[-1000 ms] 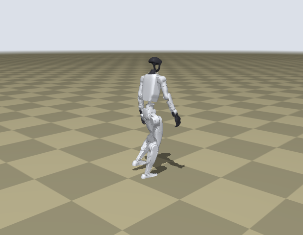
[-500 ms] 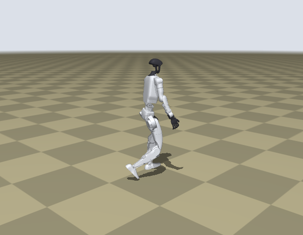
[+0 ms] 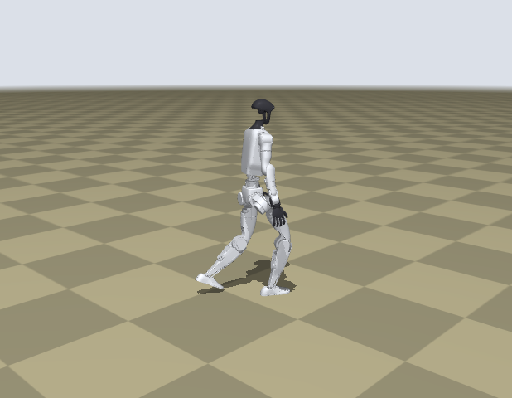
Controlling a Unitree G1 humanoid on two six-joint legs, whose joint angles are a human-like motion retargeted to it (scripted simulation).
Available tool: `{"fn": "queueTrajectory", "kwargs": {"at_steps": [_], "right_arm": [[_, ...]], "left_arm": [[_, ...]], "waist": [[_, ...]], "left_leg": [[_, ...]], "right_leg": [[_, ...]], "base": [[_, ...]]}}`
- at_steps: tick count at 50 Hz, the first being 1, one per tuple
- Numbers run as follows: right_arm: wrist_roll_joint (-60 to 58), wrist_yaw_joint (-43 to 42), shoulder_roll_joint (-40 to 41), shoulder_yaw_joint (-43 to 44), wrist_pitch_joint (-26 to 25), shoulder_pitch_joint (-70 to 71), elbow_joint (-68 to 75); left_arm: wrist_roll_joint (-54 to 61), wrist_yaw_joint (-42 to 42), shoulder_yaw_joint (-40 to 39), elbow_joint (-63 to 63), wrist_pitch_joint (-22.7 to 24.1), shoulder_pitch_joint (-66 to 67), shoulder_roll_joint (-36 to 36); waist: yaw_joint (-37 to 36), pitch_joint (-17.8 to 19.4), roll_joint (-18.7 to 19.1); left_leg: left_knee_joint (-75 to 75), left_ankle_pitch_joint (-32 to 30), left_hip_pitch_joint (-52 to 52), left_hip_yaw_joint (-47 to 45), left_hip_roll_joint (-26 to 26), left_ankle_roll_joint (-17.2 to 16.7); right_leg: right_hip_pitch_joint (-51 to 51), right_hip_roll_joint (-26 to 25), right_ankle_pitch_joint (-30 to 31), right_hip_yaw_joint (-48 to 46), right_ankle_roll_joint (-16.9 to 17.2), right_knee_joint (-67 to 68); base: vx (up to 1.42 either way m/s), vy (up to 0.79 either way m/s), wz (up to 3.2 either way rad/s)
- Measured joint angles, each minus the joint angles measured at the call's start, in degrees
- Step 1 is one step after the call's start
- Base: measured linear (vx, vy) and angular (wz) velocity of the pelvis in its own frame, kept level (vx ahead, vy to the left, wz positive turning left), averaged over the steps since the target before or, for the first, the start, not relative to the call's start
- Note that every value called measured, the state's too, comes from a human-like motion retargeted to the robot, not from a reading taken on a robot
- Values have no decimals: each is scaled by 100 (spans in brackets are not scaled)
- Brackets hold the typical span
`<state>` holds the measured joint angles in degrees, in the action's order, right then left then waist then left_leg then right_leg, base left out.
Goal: Walk
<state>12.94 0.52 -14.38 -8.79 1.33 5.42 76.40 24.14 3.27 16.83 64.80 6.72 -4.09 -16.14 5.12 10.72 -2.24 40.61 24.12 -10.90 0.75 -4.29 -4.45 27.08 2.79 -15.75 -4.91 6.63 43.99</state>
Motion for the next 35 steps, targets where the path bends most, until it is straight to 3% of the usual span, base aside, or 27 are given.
{"fn": "queueTrajectory", "kwargs": {"at_steps": [3, 5, 7, 12, 17, 19, 23, 26, 30, 33, 35], "right_arm": [[-93, -155, 1, -138, 55, 200, -181], [-138, -288, -42, -225, 61, 537, -321], [-193, -425, -61, -360, 120, 766, -523], [-166, -657, -174, -597, 233, 1609, -1144], [-142, -737, -240, -820, 389, 1955, -1642], [-195, -749, -217, -884, 400, 1880, -1772], [-229, -657, -189, -897, 352, 1761, -1714], [-238, -506, -67, -874, 235, 1357, -1372], [-129, 72, 123, -764, 80, 835, -716], [-76, 199, 105, -648, 4, 541, -486], [-52, 163, 75, -568, 4, 321, -429]], "left_arm": [[44, 45, -24, -80, -9, 231, 107], [22, 53, -45, -205, -56, 223, 110], [-20, 12, -51, -310, -29, 331, 141], [-119, -112, -110, -428, -3, 346, 159], [-326, -217, -47, -175, -36, 434, 333], [-442, -265, -49, -29, -49, 494, 465], [-435, -272, -140, 157, -133, 438, 458], [-281, -208, -144, 345, -207, 407, 454], [93, 82, -116, 519, -298, 229, 183], [8, 110, -5, 406, -303, 90, -23], [-124, 66, 114, 330, -276, 33, -146]], "waist": [[-331, -66, 439], [-619, -212, 673], [-877, -229, 669], [-1194, -215, 325], [-1054, -414, 78], [-838, -571, -165], [-841, -784, -370], [-717, -909, -685], [-410, -763, -1334], [-66, -692, -1388], [201, -669, -1430]], "left_leg": [[2482, -42, 1259, -205, 868, -5], [3295, 255, 2154, -262, 1399, 200], [3457, 686, 2701, -361, 1529, 396], [1759, 979, 3783, -615, 1068, 563], [-1079, 314, 4235, -612, 307, 362], [-2601, -374, 3977, -587, -201, 390], [-2351, -745, 4154, -567, -407, 470], [-1553, -924, 4186, -617, -735, 645], [-1639, -750, 3328, -751, -1455, 971], [-2251, -663, 2455, -637, -1630, 1035], [-2449, -535, 1982, -576, -1739, 1025]], "right_leg": [[-398, -534, -292, -255, -294, -162], [-779, -927, -205, -327, -405, -898], [-1058, -1017, -458, -253, -440, -920], [-2069, -790, -747, 5, -419, -1797], [-2469, -416, -1261, -10, -381, -1707], [-2375, -48, -1605, -65, -336, -1229], [-2405, 125, -1804, 220, -268, -553], [-2330, 505, -1402, 378, 15, 467], [-1815, 1216, 294, 754, 675, 2625], [-1097, 1596, 639, 703, 468, 3743], [-613, 1928, 173, 630, 201, 4133]], "base": [[62, -14, -2], [66, -12, -26], [68, -8, -26], [72, -3, -3], [68, 3, 39], [69, 4, 53], [75, 4, -19], [74, 4, -3], [69, 5, 1], [69, 8, -17], [70, 11, -23]]}}
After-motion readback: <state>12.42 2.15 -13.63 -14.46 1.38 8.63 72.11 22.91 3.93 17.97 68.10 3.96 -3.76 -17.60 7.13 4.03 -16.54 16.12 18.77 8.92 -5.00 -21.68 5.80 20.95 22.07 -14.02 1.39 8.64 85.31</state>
